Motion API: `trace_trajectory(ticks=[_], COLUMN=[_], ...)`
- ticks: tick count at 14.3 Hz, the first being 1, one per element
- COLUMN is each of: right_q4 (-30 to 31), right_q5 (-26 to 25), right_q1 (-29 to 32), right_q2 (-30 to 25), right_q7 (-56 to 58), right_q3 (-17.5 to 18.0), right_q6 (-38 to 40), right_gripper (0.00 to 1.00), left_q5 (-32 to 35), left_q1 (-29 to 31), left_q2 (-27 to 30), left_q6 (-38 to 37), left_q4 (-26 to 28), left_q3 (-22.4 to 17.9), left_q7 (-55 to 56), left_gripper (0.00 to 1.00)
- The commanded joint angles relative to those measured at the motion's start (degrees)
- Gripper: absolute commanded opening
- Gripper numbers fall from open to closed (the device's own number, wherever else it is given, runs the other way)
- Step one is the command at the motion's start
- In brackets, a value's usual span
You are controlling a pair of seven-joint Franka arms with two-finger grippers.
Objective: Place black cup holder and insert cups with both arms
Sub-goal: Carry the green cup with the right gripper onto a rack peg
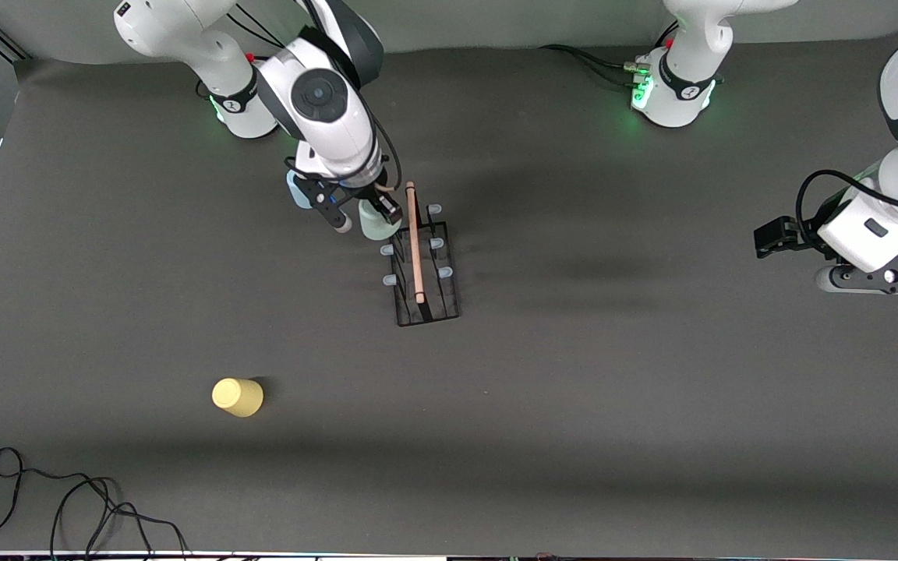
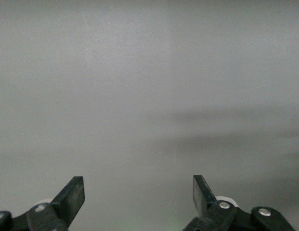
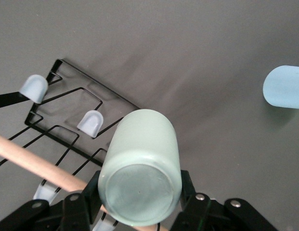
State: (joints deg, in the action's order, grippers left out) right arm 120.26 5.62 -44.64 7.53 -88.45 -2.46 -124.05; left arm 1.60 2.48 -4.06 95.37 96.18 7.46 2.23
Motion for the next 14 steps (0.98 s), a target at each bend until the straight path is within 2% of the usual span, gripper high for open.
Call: trace_trajectory(ticks=[1, 2, 3, 4, 5, 6, 8, 10, 12, 14], right_q4=[2.3, 3.0, 3.2, 3.1, 2.9, 2.7, -1.4, -9.5, -18.4, -24.9], right_q5=[1.9, 2.1, 2.2, 2.2, 2.2, 2.2, 2.2, 2.2, 2.0, 1.7], right_q1=[-1.5, -1.5, -1.4, -1.4, -1.2, -1.2, -1.0, -0.7, -0.7, -0.4], right_q2=[1.9, 2.6, 3.1, 3.1, 2.7, 2.1, 1.1, 0.6, 1.1, 1.6], right_q7=[-1.2, -1.2, -1.3, -1.3, -1.3, -1.1, -1.2, -1.1, 0.6, 8.5], right_q3=[-0.5, -0.5, -0.6, -0.6, -0.9, -1.1, -1.2, -1.9, -4.4, -7.4], right_q6=[-5.6, -7.3, -7.8, -7.7, -7.3, -6.6, -0.4, 10.1, 20.0, 26.3], right_gripper=[0.12, 0.13, 0.46, 0.85, 0.96, 0.99, 1.0, 1.0, 1.0, 1.0], left_q5=[0.2, 0.2, 0.2, 0.2, 0.2, 0.1, 0.1, 0.1, 0.1, 0.1], left_q1=[0.0, 0.0, 0.0, 0.0, 0.0, 0.0, 0.0, 0.0, 0.0, 0.0], left_q2=[1.2, 1.2, 1.2, 1.2, 1.2, 1.2, 1.2, 1.2, 1.2, 1.2], left_q6=[0.9, 1.0, 1.0, 0.9, 1.0, 1.1, 1.0, 1.0, 1.0, 1.0], left_q4=[1.1, 1.1, 1.1, 1.1, 1.1, 1.1, 1.1, 1.1, 1.1, 1.1], left_q3=[-0.2, -0.2, -0.2, -0.2, -0.2, -0.2, -0.2, -0.2, -0.2, -0.2], left_q7=[-0.8, -0.9, -0.9, -0.8, -0.9, -0.9, -0.8, -0.8, -0.8, -0.8], left_gripper=[1.0, 1.0, 1.0, 1.0, 1.0, 1.0, 1.0, 1.0, 1.0, 1.0])
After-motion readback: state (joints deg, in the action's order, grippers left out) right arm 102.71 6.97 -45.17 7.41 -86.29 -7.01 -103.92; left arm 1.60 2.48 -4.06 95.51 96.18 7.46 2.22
